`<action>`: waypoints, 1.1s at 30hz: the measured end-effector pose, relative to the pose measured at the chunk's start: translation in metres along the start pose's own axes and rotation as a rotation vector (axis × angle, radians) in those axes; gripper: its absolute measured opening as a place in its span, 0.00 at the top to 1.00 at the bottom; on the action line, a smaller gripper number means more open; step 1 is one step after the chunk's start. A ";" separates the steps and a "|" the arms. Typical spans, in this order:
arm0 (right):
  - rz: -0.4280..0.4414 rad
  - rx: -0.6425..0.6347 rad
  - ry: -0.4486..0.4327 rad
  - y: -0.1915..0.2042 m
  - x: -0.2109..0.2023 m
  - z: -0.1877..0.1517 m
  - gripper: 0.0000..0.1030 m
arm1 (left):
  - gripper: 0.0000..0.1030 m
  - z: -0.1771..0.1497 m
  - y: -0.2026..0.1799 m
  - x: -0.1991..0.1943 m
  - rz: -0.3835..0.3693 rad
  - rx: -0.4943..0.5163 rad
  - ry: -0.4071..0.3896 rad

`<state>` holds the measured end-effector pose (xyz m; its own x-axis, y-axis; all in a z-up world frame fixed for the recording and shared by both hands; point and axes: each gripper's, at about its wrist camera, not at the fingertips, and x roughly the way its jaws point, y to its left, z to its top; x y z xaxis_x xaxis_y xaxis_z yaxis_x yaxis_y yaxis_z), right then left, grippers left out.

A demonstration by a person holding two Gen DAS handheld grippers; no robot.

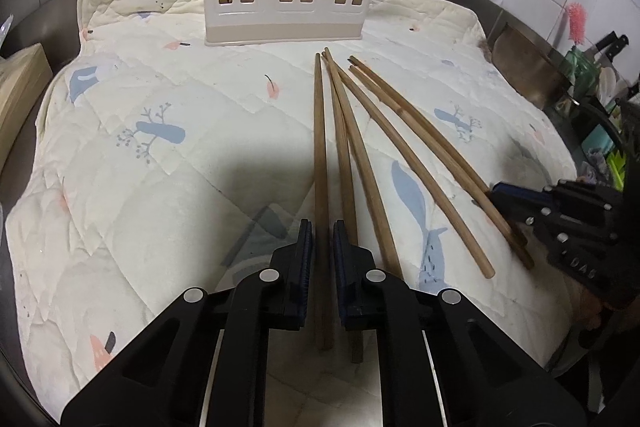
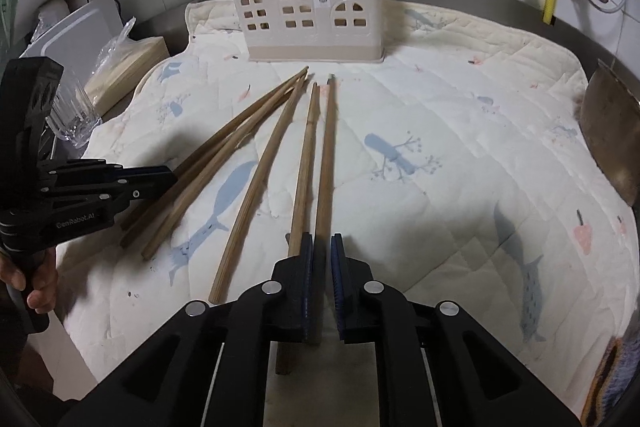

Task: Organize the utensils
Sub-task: 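Lift both held chopsticks and carry them into the white holder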

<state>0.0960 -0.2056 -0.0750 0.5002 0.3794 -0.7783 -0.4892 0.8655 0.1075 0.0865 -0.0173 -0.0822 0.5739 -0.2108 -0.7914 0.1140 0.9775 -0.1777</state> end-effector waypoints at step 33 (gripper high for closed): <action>-0.054 -0.050 -0.239 0.001 -0.075 0.051 0.94 | 0.94 0.050 0.002 -0.062 0.002 0.050 -0.174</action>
<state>0.0943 -0.2163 0.0152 0.6782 0.4050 -0.6133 -0.4890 0.8716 0.0349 0.0917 -0.0017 -0.0044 0.7052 -0.2077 -0.6779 0.1505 0.9782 -0.1432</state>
